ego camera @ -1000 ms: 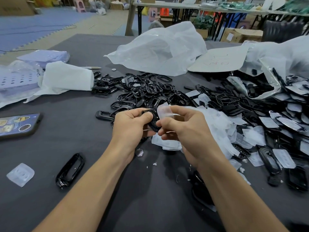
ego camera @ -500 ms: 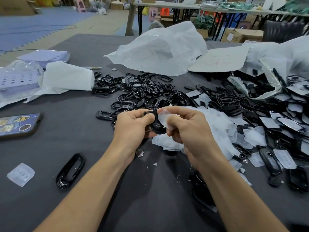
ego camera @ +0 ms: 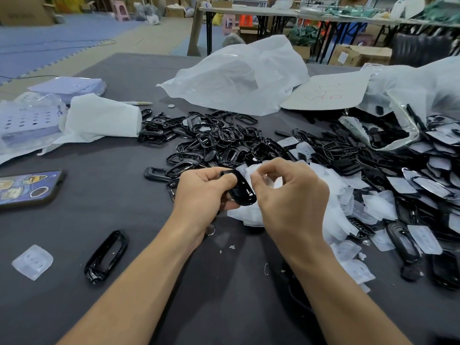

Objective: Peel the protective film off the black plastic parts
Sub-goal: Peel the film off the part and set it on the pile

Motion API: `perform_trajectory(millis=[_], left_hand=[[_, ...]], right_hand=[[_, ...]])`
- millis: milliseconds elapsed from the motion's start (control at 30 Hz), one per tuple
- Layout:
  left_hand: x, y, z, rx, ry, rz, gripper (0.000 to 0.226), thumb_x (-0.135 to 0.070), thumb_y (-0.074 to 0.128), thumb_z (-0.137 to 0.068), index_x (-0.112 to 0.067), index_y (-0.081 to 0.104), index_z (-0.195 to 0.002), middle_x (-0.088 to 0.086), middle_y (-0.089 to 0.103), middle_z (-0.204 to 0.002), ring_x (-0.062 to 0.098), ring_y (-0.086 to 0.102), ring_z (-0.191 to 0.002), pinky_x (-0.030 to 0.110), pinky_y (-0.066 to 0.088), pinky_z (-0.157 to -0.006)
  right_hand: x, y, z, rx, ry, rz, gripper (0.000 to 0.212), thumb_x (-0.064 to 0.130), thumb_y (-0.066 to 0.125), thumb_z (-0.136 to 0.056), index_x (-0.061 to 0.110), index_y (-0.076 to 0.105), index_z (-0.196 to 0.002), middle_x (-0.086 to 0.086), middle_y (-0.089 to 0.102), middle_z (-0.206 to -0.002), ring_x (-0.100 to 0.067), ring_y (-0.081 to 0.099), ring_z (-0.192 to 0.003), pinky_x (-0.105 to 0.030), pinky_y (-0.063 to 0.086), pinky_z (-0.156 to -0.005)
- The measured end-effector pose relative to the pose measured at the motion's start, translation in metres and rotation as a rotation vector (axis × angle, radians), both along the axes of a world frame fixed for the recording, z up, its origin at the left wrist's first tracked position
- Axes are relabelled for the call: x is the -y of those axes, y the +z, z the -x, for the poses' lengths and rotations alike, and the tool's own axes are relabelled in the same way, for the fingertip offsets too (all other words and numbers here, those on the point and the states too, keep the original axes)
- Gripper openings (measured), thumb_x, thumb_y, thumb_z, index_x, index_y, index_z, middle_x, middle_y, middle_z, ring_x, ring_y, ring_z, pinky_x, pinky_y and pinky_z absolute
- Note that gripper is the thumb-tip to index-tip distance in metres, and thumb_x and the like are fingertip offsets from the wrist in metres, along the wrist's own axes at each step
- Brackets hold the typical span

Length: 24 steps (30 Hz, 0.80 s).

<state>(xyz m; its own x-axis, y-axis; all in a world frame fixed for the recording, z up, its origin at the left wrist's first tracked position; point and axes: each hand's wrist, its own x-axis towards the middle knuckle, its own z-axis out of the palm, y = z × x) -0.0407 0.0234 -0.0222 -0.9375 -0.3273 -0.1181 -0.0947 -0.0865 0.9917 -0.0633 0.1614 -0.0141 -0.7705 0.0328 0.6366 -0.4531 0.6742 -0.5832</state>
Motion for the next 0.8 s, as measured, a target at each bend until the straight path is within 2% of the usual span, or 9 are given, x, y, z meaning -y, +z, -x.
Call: perform_trajectory(millis=[100, 233, 300, 333, 400, 467, 567, 700, 800], left_hand=[[0.000, -0.001, 0.000, -0.008, 0.005, -0.008, 0.012, -0.024, 0.071, -0.085, -0.021, 0.083, -0.084, 0.004, 0.070, -0.064, 0.016, 0.070, -0.053, 0.045, 0.049, -0.075], [0.003, 0.000, 0.003, -0.040, 0.043, -0.081, 0.015, -0.009, 0.070, -0.093, -0.011, 0.082, -0.083, 0.012, 0.078, -0.079, 0.019, 0.069, -0.063, 0.027, 0.058, -0.059], [0.003, 0.002, 0.003, -0.059, 0.039, -0.108, 0.020, -0.004, 0.068, -0.094, -0.011, 0.082, -0.082, 0.011, 0.078, -0.081, 0.017, 0.069, -0.063, 0.023, 0.057, -0.055], [0.002, 0.003, 0.003, -0.072, 0.030, -0.125, 0.023, -0.002, 0.067, -0.095, -0.012, 0.082, -0.081, 0.009, 0.078, -0.079, 0.015, 0.070, -0.061, 0.021, 0.056, -0.053], [0.000, 0.006, 0.002, -0.098, 0.010, -0.162, 0.027, 0.001, 0.064, -0.096, -0.012, 0.081, -0.080, 0.007, 0.077, -0.075, 0.012, 0.071, -0.057, 0.020, 0.056, -0.051], [0.001, 0.007, 0.001, -0.121, 0.002, -0.187, 0.031, 0.003, 0.062, -0.097, -0.013, 0.081, -0.077, 0.007, 0.077, -0.073, 0.013, 0.072, -0.056, 0.020, 0.056, -0.051], [0.003, 0.008, 0.000, -0.146, -0.012, -0.195, 0.033, 0.004, 0.061, -0.097, -0.012, 0.081, -0.076, 0.009, 0.078, -0.076, 0.016, 0.075, -0.061, 0.022, 0.058, -0.054], [0.002, 0.010, -0.001, -0.163, -0.017, -0.176, 0.031, 0.003, 0.061, -0.097, -0.014, 0.081, -0.079, 0.009, 0.079, -0.079, 0.016, 0.076, -0.063, 0.019, 0.056, -0.054], [0.002, 0.009, -0.001, -0.166, -0.034, -0.170, 0.031, 0.002, 0.061, -0.097, -0.014, 0.082, -0.082, 0.012, 0.080, -0.084, 0.020, 0.078, -0.069, 0.020, 0.058, -0.057]], right_hand=[[0.006, -0.004, -0.003, -0.100, 0.058, -0.081, 0.011, 0.017, 0.085, -0.077, 0.025, 0.077, -0.079, 0.011, 0.074, -0.079, -0.013, 0.064, -0.082, -0.026, 0.051, -0.069], [0.009, 0.001, -0.007, 0.201, 0.307, 0.159, 0.007, 0.035, 0.074, -0.086, 0.029, 0.079, -0.087, 0.022, 0.074, -0.090, -0.001, 0.068, -0.084, -0.025, 0.054, -0.072], [0.008, 0.003, -0.005, 0.293, 0.348, 0.248, 0.006, 0.032, 0.073, -0.091, 0.037, 0.076, -0.091, 0.026, 0.073, -0.087, 0.000, 0.069, -0.082, -0.023, 0.053, -0.072], [0.007, 0.003, -0.003, 0.311, 0.341, 0.289, 0.010, 0.028, 0.073, -0.092, 0.034, 0.077, -0.085, 0.024, 0.074, -0.081, -0.001, 0.070, -0.079, -0.022, 0.054, -0.071], [0.006, 0.001, -0.002, 0.306, 0.296, 0.368, 0.020, 0.023, 0.075, -0.091, 0.032, 0.077, -0.074, 0.021, 0.074, -0.073, -0.001, 0.070, -0.072, -0.016, 0.053, -0.066], [0.007, 0.000, -0.002, 0.290, 0.277, 0.414, 0.017, 0.017, 0.078, -0.089, 0.031, 0.072, -0.082, 0.018, 0.075, -0.076, -0.002, 0.071, -0.071, -0.016, 0.053, -0.066], [0.005, 0.000, -0.001, 0.331, 0.335, 0.497, 0.032, 0.012, 0.081, -0.087, 0.032, 0.057, -0.094, 0.013, 0.077, -0.083, -0.006, 0.074, -0.075, -0.017, 0.055, -0.067], [0.004, 0.001, 0.005, 0.476, 0.406, 0.539, 0.011, 0.025, 0.078, -0.084, 0.018, 0.073, -0.077, 0.004, 0.078, -0.081, -0.012, 0.075, -0.080, -0.031, 0.059, -0.079], [0.003, -0.001, 0.009, 0.563, 0.434, 0.698, 0.028, 0.028, 0.071, -0.094, 0.016, 0.079, -0.070, -0.003, 0.077, -0.076, -0.015, 0.074, -0.078, -0.031, 0.060, -0.080]])
